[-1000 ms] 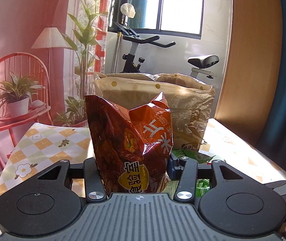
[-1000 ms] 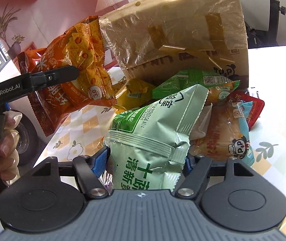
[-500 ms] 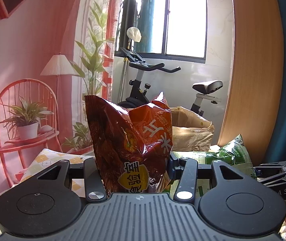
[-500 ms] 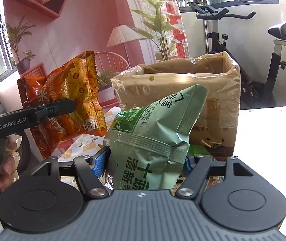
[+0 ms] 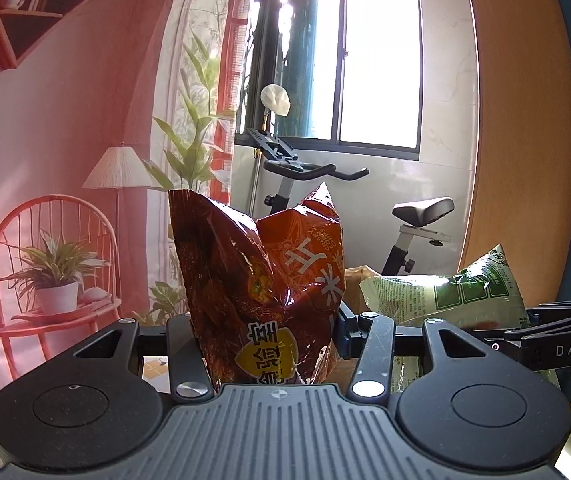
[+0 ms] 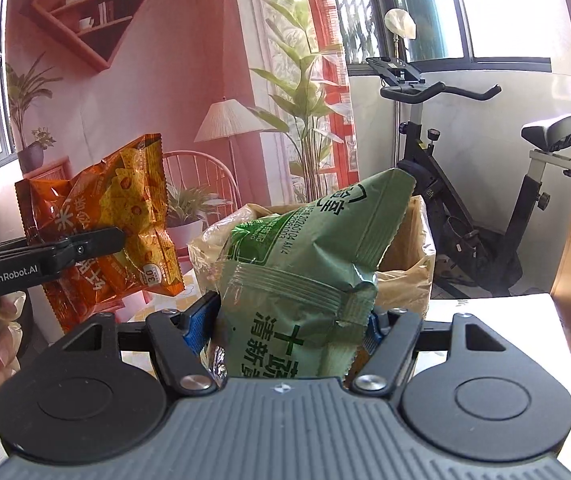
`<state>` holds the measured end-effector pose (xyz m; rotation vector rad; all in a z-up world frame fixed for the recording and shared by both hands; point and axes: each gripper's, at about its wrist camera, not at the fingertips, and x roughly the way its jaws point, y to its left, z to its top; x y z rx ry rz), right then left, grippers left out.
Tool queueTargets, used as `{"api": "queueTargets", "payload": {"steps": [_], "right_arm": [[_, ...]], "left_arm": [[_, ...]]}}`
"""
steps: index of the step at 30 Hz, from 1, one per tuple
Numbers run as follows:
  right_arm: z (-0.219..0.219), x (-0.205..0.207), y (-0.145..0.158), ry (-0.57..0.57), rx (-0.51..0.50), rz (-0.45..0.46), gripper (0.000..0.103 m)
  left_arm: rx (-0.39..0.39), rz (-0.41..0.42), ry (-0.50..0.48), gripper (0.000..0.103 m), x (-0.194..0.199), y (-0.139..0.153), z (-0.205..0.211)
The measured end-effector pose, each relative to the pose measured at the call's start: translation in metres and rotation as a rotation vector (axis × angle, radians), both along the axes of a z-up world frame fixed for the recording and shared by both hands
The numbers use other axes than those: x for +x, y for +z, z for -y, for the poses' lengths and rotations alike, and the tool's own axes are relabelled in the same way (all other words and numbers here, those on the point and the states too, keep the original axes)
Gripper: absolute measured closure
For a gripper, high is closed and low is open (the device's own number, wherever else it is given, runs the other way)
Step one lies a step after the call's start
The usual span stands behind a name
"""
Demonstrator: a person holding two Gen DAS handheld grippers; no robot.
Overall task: Organize snacks
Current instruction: 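Lift both held bags and carry them over the cardboard box opening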
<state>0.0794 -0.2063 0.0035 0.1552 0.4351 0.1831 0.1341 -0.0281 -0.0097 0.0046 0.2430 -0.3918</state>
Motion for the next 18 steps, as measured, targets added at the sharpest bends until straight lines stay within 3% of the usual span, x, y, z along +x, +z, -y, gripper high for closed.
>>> {"api": "queueTargets", "payload": {"steps": [18], "right_arm": [[0.030, 0.080, 0.032, -0.030, -0.075, 0.066, 0.032]], "left_arm": [[-0.019, -0.001, 0.067, 0.051, 0.072, 0.016, 0.019]]}}
